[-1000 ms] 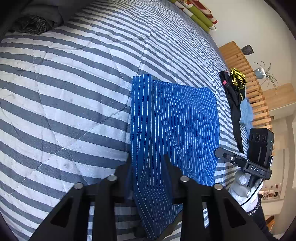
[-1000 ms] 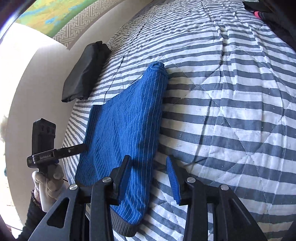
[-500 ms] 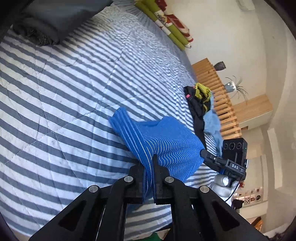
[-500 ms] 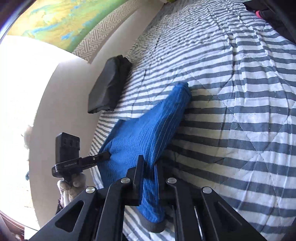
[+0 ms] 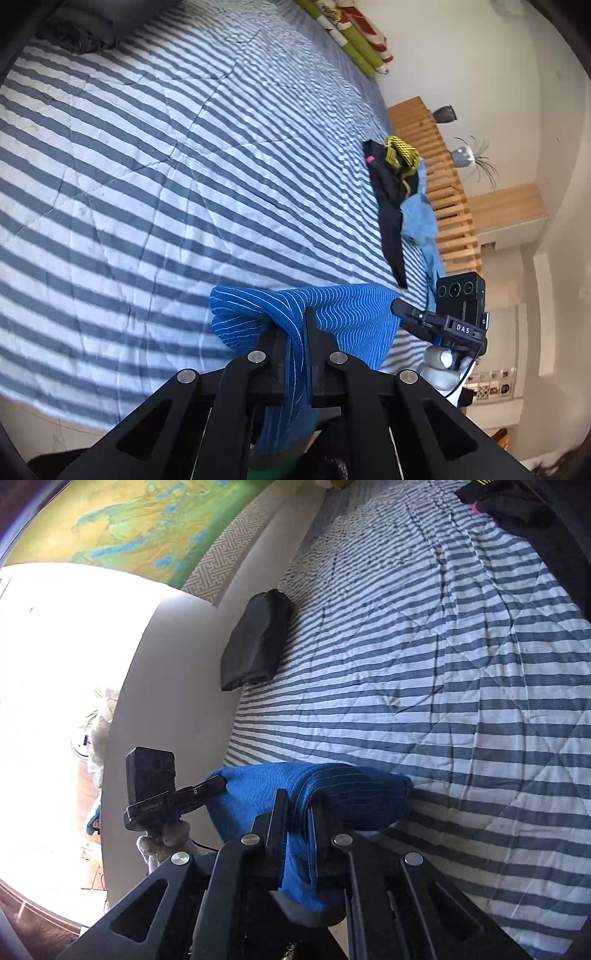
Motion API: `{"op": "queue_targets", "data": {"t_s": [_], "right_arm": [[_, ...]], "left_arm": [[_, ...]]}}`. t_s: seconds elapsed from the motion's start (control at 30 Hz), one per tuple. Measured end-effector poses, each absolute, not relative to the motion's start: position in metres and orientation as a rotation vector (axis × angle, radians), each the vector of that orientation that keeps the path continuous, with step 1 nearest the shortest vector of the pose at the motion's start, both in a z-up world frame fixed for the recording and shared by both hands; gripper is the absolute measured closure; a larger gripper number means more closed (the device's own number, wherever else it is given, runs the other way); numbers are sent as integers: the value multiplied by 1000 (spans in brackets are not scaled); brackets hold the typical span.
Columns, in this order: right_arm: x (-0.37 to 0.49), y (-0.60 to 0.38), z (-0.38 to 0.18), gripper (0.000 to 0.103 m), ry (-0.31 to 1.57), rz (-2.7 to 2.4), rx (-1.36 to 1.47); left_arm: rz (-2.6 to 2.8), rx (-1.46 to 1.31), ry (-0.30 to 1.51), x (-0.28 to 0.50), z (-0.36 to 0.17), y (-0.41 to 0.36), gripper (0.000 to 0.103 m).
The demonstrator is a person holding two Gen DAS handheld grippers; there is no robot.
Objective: Fold small clothes
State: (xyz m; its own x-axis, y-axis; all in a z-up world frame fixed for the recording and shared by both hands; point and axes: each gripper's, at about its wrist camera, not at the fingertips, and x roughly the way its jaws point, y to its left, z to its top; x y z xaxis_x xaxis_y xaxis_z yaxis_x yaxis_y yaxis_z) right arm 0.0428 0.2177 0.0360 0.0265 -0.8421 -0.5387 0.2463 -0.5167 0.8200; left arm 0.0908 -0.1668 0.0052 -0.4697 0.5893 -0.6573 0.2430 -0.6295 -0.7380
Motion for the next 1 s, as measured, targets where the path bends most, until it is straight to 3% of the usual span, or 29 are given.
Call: {"op": "queue_targets", "data": {"t_s": [0.17,0.37,0.4,0.5,0.57,0.77,1.0], "right_arm": [[-27,213,-34,95,-837,-1539,1630],[-60,201,-52,93,-772,-1550,1685],[-62,200,-53,93,-766,-1534,1694],[-62,206,-47,92,-743,-1498,1687],[-59,216,-34,87,-684,-1556,1663],[-31,235,27,87,-502,-1828,1461],[20,170,44,87,-106,-1959,1296]], "left_arm": [[2171,-1518,-1287,34,-40,-174,99],[2160,-1586,-1300,12,-64,-187,93],[2167,-1576,-1296,13,-62,-191,90],[2218,-1534,-1280,25,-46,-202,69],[2287,-1500,-1262,38,-31,-208,67],[2461,-1434,-908,54,6,-165,75],[2544,-1546,-559,37,-17,-126,75]]}}
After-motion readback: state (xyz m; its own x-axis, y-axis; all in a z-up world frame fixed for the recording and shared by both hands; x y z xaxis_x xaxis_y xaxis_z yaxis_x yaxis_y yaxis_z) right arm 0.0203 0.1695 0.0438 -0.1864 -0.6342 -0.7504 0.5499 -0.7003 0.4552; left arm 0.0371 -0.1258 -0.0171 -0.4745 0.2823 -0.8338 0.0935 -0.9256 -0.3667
